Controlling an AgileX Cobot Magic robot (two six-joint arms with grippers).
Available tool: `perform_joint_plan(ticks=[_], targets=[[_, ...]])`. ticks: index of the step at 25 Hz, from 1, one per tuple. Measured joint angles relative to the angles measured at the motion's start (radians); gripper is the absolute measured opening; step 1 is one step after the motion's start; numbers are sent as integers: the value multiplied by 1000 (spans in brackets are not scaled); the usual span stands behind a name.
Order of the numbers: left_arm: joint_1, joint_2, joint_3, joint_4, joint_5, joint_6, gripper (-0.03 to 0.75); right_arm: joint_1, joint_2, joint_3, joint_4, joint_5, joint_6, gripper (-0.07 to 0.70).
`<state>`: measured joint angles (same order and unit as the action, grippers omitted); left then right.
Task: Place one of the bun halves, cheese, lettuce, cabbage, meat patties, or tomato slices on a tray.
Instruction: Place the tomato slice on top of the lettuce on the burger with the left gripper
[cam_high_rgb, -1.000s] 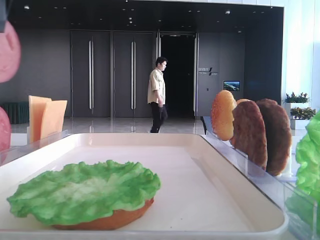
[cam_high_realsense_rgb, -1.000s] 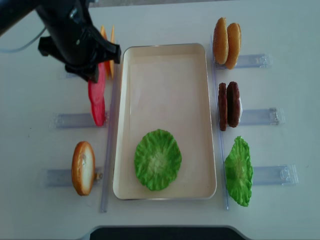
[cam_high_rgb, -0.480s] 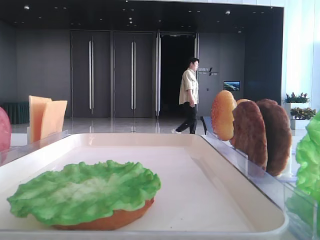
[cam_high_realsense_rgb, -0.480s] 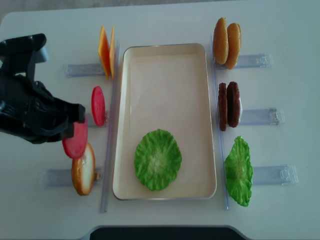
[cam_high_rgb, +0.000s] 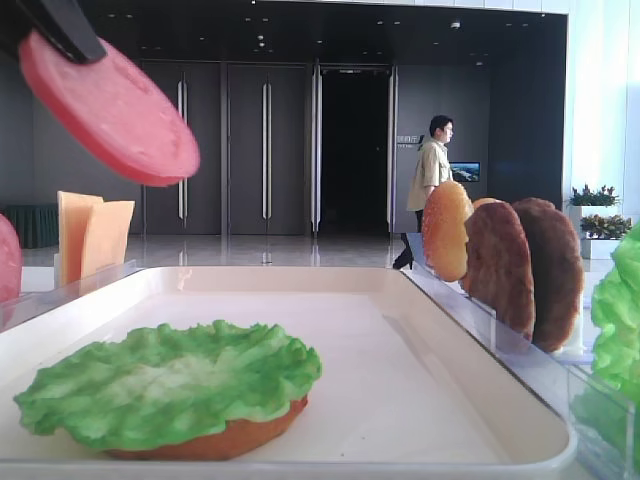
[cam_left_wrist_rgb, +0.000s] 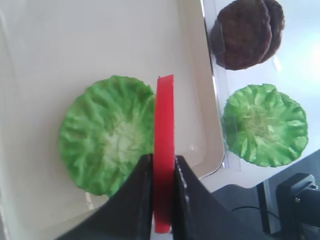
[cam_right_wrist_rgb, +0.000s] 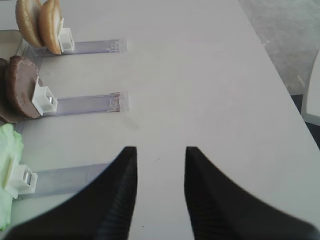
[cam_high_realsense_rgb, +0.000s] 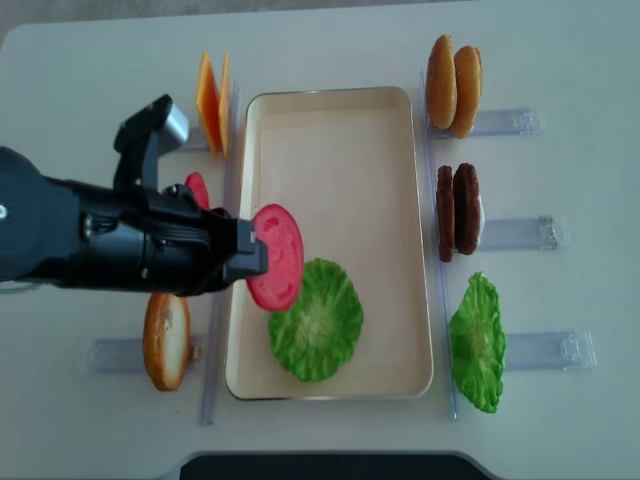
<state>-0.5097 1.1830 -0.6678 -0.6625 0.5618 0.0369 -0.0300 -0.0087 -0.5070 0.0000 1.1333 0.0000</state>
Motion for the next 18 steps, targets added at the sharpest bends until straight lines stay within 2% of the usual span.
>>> perform_joint_plan(ticks=[3, 7, 11, 18], targets=[[0, 57, 40, -248, -38, 237, 55, 0, 0, 0, 0, 0, 0, 230], [0, 125, 44, -527, -52, 513, 55, 0, 0, 0, 0, 0, 0, 230], [0, 186, 44, -599, -35, 604, 55, 0, 0, 0, 0, 0, 0, 230], [0, 268, 44, -604, -13, 646, 55, 0, 0, 0, 0, 0, 0, 230]])
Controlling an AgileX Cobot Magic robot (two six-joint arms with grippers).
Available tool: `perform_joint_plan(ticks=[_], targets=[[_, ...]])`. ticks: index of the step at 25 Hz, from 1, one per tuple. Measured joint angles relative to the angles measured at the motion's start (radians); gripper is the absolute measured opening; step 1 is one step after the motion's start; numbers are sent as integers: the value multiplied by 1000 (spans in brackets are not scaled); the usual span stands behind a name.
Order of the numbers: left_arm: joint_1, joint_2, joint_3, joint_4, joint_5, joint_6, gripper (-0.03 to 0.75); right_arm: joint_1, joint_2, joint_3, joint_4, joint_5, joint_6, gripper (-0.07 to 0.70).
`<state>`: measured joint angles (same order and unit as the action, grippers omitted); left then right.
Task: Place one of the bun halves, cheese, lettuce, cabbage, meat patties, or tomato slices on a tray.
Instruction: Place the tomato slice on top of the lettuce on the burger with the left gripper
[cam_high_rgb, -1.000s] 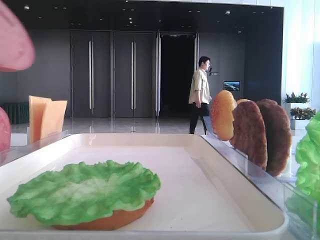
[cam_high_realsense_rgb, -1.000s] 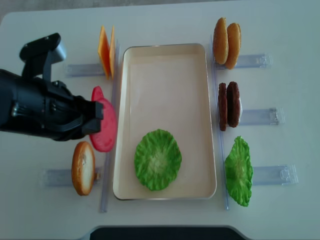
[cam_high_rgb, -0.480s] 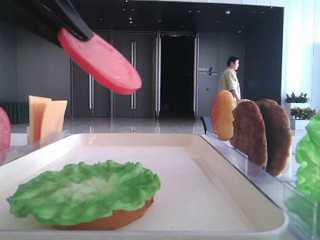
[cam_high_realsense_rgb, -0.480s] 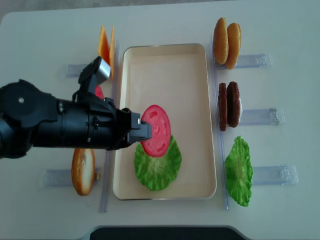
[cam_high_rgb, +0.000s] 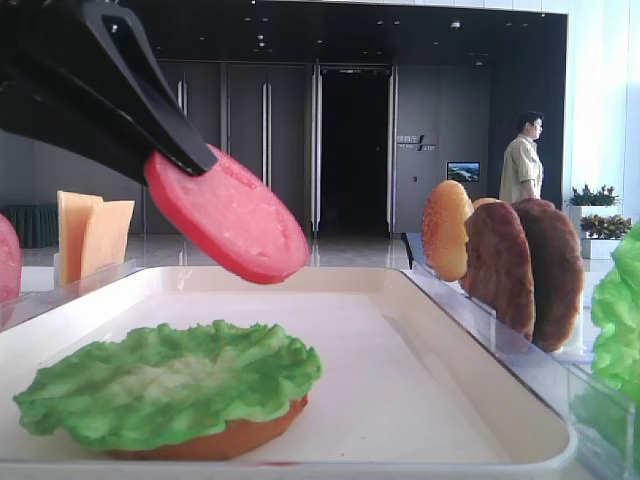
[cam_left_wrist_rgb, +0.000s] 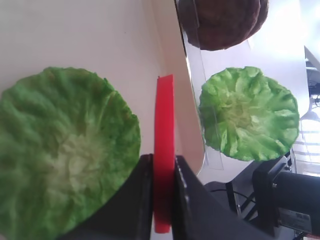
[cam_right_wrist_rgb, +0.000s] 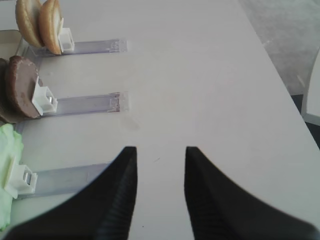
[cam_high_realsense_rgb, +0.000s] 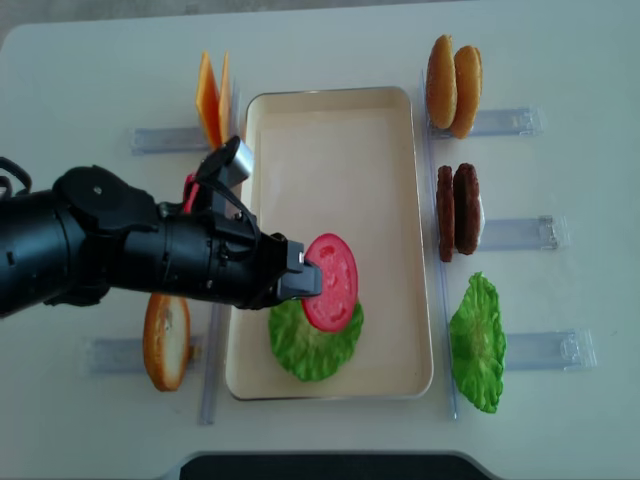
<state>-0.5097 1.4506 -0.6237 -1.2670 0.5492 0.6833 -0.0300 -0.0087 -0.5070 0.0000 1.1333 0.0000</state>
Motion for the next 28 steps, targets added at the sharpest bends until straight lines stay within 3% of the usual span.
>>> perform_joint_plan(ticks=[9, 15, 20, 28], targets=[[0, 39, 39, 10, -5, 10, 55, 0, 0, 0, 0, 0, 0, 230], [0, 41, 103, -111, -32, 153, 55, 0, 0, 0, 0, 0, 0, 230], [0, 41, 105, -267, -24, 299, 55, 0, 0, 0, 0, 0, 0, 230], [0, 41, 108, -293, -30, 329, 55, 0, 0, 0, 0, 0, 0, 230]])
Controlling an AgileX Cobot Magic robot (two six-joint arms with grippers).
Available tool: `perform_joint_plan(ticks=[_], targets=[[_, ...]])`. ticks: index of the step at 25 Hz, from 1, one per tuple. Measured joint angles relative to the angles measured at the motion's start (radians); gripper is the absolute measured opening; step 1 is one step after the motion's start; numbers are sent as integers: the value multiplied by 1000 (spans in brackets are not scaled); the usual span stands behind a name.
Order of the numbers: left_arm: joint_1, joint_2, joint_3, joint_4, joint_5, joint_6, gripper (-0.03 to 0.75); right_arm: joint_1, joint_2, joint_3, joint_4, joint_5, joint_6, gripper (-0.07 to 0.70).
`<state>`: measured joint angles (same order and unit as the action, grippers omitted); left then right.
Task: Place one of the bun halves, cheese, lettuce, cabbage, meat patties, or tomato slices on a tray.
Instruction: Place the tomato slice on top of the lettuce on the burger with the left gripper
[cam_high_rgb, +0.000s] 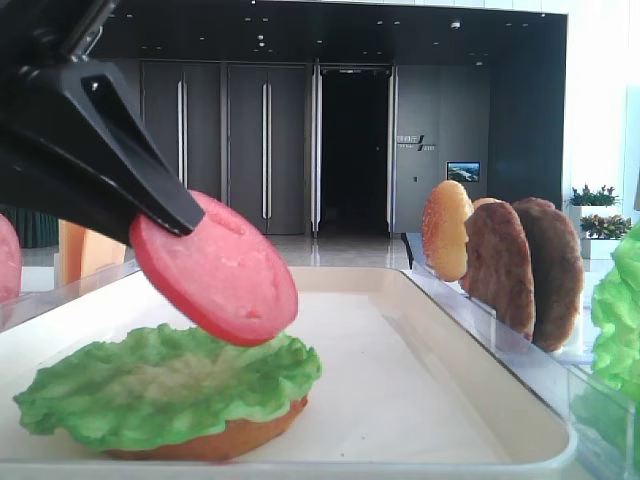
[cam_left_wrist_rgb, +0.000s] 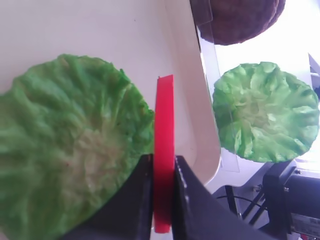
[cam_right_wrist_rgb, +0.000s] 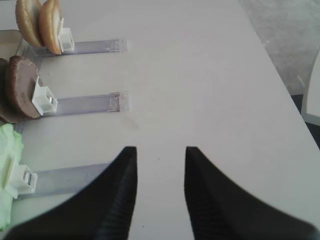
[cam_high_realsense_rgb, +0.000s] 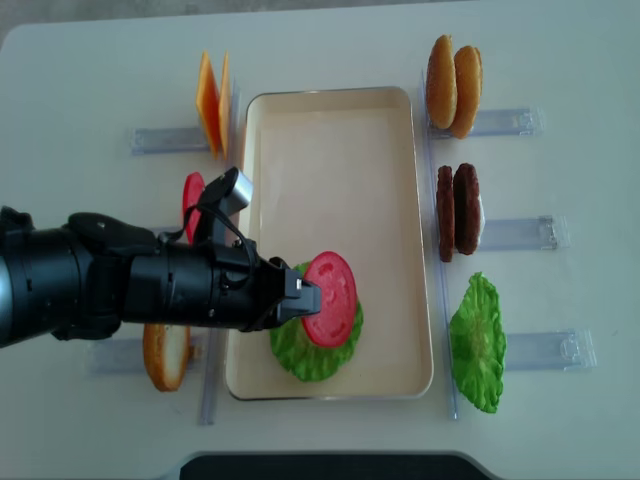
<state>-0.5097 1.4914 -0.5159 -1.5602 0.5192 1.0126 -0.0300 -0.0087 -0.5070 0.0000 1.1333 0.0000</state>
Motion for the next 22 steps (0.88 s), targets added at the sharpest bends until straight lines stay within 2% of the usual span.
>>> perform_joint_plan(ticks=[7, 17, 22], targets=[[0, 0, 15, -3, -31, 3, 55, 0, 0, 0, 0, 0, 0, 230], [0, 57, 16, -11, -30, 11, 57, 0, 0, 0, 0, 0, 0, 230], [0, 100, 16, -17, -9, 11, 141, 0, 0, 0, 0, 0, 0, 230]])
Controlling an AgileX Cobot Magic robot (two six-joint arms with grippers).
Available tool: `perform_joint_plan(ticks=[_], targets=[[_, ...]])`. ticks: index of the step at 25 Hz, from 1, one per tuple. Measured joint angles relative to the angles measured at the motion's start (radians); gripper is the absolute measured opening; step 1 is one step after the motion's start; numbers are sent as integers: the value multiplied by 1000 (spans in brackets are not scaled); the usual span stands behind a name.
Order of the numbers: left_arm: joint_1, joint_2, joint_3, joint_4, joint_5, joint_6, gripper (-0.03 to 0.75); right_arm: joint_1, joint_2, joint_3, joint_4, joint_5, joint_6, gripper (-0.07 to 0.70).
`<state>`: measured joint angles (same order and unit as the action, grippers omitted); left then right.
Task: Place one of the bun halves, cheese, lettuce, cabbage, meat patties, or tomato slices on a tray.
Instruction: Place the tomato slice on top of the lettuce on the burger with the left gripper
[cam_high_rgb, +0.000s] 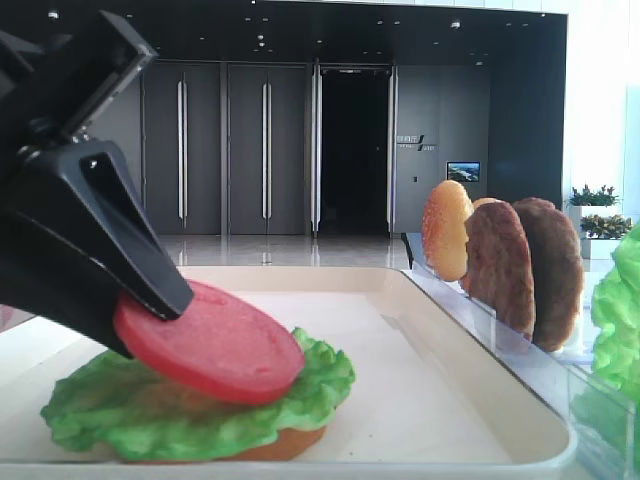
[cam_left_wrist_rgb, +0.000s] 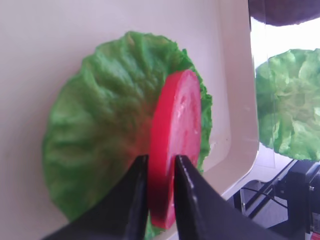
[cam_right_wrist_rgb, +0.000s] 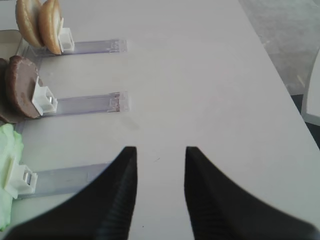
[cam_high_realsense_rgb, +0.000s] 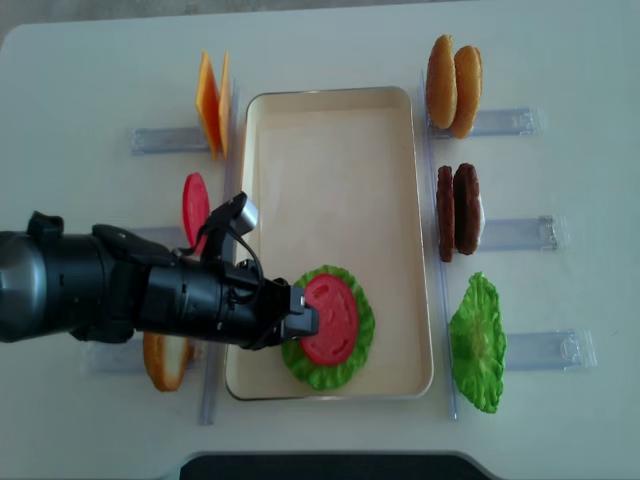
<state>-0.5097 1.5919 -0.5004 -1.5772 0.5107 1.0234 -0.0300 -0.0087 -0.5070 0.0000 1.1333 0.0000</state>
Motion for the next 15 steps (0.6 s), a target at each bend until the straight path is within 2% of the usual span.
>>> perform_joint_plan(ticks=[8, 12, 15], targets=[[0, 1, 0, 59, 6, -38, 406, 0, 0, 0, 0, 0, 0, 230], [14, -26, 0, 170, 11, -146, 467, 0, 0, 0, 0, 0, 0, 230], [39, -84, 0, 277, 11, -265, 478, 0, 0, 0, 0, 0, 0, 230]])
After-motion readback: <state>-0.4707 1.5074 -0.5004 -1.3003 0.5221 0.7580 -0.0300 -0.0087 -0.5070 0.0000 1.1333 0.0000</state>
